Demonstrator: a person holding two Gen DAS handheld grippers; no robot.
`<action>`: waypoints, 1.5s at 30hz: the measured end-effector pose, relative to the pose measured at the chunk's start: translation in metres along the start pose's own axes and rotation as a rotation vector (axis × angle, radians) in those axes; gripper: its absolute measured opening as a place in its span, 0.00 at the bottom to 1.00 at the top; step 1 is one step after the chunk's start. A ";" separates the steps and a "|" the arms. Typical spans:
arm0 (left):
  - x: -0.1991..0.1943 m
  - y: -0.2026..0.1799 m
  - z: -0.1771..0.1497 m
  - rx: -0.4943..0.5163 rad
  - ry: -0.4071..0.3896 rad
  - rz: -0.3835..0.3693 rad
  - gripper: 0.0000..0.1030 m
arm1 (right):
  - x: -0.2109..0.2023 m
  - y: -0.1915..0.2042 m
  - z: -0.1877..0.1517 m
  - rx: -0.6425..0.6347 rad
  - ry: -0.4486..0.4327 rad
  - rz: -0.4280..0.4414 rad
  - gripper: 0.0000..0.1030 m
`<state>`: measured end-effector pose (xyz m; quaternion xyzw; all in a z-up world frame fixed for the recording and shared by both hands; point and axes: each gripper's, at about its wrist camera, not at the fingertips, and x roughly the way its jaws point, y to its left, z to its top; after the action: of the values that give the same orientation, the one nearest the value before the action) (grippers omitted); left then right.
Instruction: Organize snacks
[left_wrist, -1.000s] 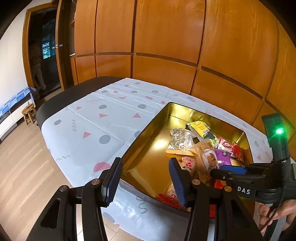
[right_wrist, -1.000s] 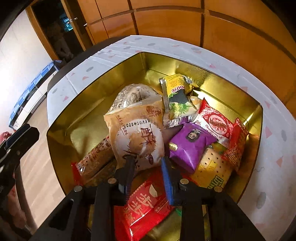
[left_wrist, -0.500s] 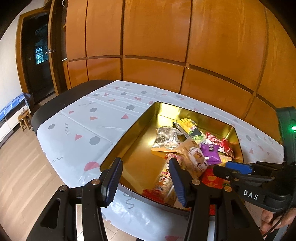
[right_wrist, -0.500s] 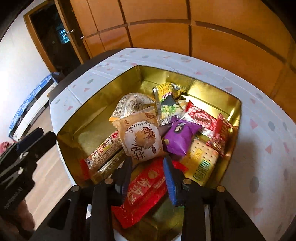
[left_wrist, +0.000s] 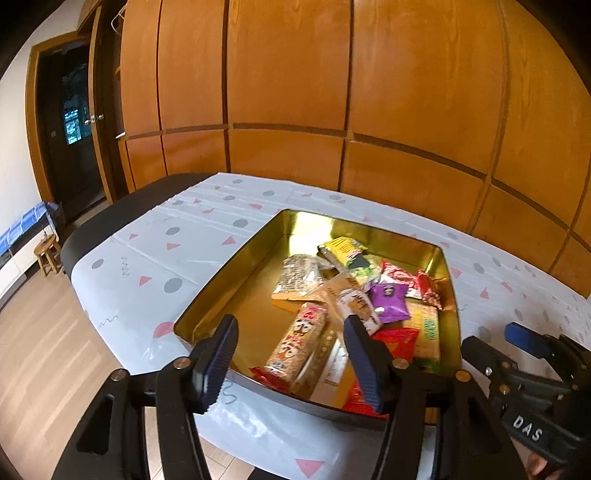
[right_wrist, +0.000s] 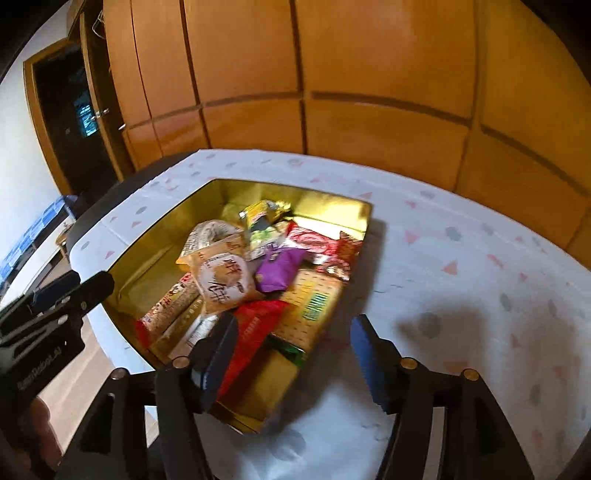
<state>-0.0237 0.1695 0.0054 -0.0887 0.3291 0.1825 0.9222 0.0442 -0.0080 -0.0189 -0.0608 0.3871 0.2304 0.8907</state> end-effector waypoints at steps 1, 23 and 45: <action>-0.002 -0.003 0.000 0.001 -0.007 -0.002 0.59 | -0.004 -0.003 -0.002 0.005 -0.011 -0.009 0.68; -0.012 -0.017 0.000 0.014 -0.035 0.080 0.60 | -0.022 -0.011 -0.011 0.017 -0.065 -0.038 0.75; -0.014 -0.006 0.000 -0.018 -0.045 0.085 0.60 | -0.024 0.003 -0.012 -0.028 -0.071 -0.042 0.77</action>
<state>-0.0307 0.1600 0.0147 -0.0789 0.3101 0.2266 0.9199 0.0212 -0.0177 -0.0095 -0.0732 0.3508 0.2189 0.9075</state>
